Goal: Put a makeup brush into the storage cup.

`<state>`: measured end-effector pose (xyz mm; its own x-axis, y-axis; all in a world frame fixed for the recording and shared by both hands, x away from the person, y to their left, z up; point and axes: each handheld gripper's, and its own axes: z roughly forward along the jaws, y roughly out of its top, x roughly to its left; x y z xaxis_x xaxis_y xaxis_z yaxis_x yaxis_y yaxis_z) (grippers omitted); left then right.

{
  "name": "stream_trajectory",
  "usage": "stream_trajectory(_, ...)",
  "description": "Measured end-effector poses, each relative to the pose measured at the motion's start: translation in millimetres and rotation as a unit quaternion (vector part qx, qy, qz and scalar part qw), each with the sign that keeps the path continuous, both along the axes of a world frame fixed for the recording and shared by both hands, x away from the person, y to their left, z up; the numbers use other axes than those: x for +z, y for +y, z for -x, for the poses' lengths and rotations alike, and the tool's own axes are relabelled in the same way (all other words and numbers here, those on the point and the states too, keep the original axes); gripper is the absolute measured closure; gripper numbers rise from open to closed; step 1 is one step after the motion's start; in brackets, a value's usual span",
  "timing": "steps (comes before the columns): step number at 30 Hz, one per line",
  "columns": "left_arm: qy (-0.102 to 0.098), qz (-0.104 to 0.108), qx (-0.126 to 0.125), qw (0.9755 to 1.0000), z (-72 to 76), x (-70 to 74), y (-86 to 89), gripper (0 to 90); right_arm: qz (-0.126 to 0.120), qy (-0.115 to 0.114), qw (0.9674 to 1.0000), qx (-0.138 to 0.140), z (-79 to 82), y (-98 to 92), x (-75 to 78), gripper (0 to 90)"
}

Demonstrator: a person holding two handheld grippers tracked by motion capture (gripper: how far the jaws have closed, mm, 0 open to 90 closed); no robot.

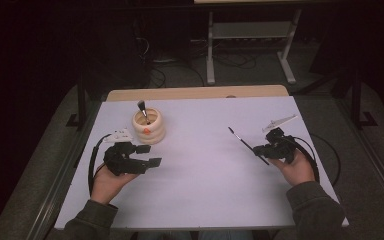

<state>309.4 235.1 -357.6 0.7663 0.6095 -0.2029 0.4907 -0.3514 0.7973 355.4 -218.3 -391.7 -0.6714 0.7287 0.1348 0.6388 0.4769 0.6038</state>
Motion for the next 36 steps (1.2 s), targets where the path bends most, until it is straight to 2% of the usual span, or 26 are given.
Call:
stream_trajectory(12,0.004,-0.004,-0.014,0.9999,-2.3,6.4,-14.3,31.3,-0.041,-0.028,0.9983,0.03,17.1,14.8,18.7,85.2)
stream_trajectory(15,0.007,0.002,-0.02,0.9998,-3.0,7.3,-18.6,31.4,-0.048,-0.033,0.9974,0.042,20.4,21.0,23.6,85.2)
stream_trajectory(18,0.012,0.0,-0.027,0.9996,-1.7,7.5,-23.5,32.2,-0.052,-0.042,0.9961,0.057,24.6,28.6,28.4,85.1)
stream_trajectory(19,0.008,-0.002,-0.03,0.9995,-1.7,7.6,-24.7,32.6,-0.055,-0.043,0.9957,0.061,26.3,31.3,30.6,85.2)
stream_trajectory(24,0.011,0.001,-0.038,0.9992,-1.1,8.5,-30.3,33.7,-0.069,-0.06,0.9923,0.084,33.3,45.0,41.9,85.1)
stream_trajectory(25,0.012,0.003,-0.041,0.9991,-1.1,8.5,-31.8,34.3,-0.067,-0.073,0.9902,0.099,33.1,47.1,42.6,85.1)
stream_trajectory(29,0.018,0.004,-0.053,0.9984,0.1,8.6,-37.5,38.5,-0.076,-0.081,0.9869,0.117,39.0,59.9,49.0,85.1)
stream_trajectory(30,0.014,0.0,-0.061,0.998,-0.7,8.8,-37.5,39.8,-0.08,-0.077,0.9866,0.12,41.1,63.7,50.8,85.1)
stream_trajectory(36,0.022,0.015,-0.073,0.997,-0.2,8.7,-41.0,45.0,-0.099,-0.079,0.9809,0.147,47.8,84.2,56.8,85.1)
